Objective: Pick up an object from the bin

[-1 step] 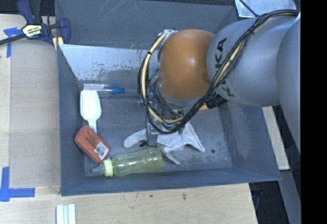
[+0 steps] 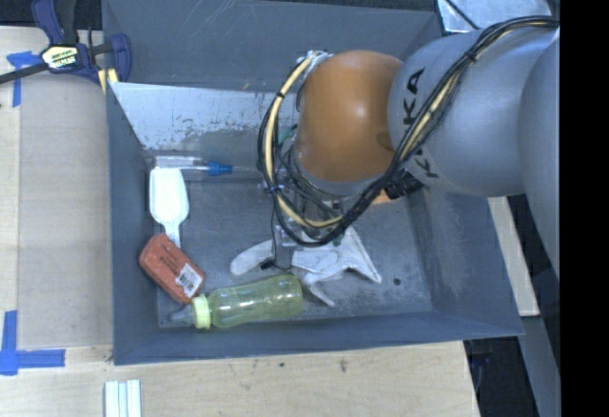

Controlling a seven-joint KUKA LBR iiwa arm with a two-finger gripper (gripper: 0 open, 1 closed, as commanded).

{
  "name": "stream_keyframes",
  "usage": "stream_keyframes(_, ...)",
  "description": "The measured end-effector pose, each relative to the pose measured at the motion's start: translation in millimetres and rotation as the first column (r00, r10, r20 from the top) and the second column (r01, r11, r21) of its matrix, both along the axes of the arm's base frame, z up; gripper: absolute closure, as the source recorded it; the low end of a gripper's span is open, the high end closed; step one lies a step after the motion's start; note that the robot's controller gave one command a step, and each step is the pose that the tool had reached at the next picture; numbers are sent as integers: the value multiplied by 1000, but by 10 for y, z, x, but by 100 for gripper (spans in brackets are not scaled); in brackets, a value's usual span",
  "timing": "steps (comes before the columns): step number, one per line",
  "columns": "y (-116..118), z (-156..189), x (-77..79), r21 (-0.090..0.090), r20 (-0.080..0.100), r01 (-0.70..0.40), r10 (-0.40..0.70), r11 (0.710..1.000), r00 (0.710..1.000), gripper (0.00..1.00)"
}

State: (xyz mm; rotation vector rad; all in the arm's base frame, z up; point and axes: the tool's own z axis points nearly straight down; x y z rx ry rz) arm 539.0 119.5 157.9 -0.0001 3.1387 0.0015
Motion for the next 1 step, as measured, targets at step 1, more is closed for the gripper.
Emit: stream_keyframes(1,-555,-585,200,-1,4,-99,99,995,995,0)
